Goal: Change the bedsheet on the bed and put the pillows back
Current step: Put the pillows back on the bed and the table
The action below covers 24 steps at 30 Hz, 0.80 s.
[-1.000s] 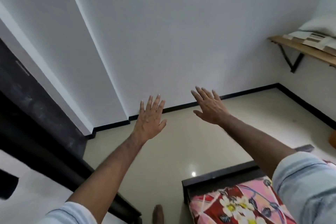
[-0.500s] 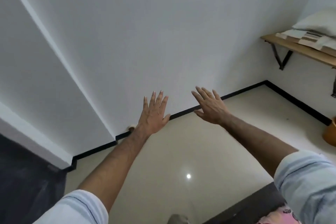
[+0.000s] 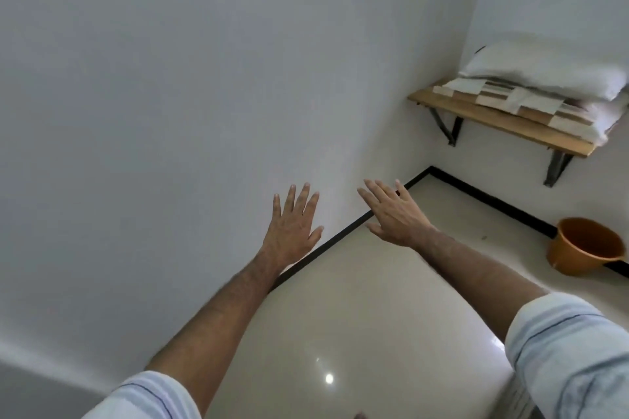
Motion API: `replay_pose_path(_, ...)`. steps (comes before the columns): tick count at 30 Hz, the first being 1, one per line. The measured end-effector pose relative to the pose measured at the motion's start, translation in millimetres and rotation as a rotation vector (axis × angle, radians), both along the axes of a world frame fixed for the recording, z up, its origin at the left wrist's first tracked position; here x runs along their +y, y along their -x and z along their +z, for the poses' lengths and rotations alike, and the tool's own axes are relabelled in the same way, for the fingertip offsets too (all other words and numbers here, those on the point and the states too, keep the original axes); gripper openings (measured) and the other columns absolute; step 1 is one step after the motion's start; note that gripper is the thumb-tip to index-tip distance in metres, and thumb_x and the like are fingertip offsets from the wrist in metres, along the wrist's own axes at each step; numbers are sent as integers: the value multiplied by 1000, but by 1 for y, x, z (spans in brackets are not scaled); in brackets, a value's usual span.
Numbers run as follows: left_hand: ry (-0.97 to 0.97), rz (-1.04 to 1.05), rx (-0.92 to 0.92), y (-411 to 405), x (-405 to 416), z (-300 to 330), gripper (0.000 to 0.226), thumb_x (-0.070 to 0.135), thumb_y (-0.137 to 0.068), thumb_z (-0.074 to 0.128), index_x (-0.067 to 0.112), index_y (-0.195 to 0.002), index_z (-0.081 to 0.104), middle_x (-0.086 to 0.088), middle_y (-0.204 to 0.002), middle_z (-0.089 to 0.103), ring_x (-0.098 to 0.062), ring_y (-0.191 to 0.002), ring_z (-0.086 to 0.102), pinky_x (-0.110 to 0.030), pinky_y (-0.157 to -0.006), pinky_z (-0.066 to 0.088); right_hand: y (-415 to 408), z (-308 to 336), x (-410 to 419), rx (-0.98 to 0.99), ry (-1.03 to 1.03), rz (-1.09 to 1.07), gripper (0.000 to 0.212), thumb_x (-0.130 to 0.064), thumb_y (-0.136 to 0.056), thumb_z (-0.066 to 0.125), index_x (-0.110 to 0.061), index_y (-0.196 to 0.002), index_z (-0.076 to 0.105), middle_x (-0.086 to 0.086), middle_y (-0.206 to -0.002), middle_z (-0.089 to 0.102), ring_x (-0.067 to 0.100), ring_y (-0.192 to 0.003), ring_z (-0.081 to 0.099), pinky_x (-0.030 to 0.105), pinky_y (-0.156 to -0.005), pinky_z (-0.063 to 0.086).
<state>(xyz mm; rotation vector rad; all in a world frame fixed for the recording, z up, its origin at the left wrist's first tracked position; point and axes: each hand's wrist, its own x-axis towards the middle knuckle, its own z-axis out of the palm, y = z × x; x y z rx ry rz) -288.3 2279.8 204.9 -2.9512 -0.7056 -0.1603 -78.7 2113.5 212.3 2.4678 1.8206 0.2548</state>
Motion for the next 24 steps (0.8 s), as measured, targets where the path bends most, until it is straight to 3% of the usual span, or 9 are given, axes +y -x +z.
replay_pose_path(9,13,-196,-34,-268,59,20,74,52,-103,39,14,-162,16,-13,-171,3,-37,-157,0,-64,-123,10,-227,34,29,-16,-87,-208,81,-55,-96,49,-18,-159,13,7,-167,10,26,-153,15,55,-123,15)
replay_pose_path(19,70,-405,-32,-576,74,-10,75,51,-104,38,15,-163,8,-13,-171,-2,-39,-157,0,-63,-123,8,-496,24,23,-48,-25,-391,81,-53,-96,50,-18,-159,15,8,-166,12,27,-152,17,56,-122,15)
replay_pose_path(24,155,-478,-42,-742,70,4,75,52,-106,34,15,-163,4,-12,-171,-5,-38,-156,-5,-62,-124,4,-631,41,20,-79,21,-441,83,-51,-93,57,-17,-158,19,9,-166,15,29,-151,20,56,-122,16)
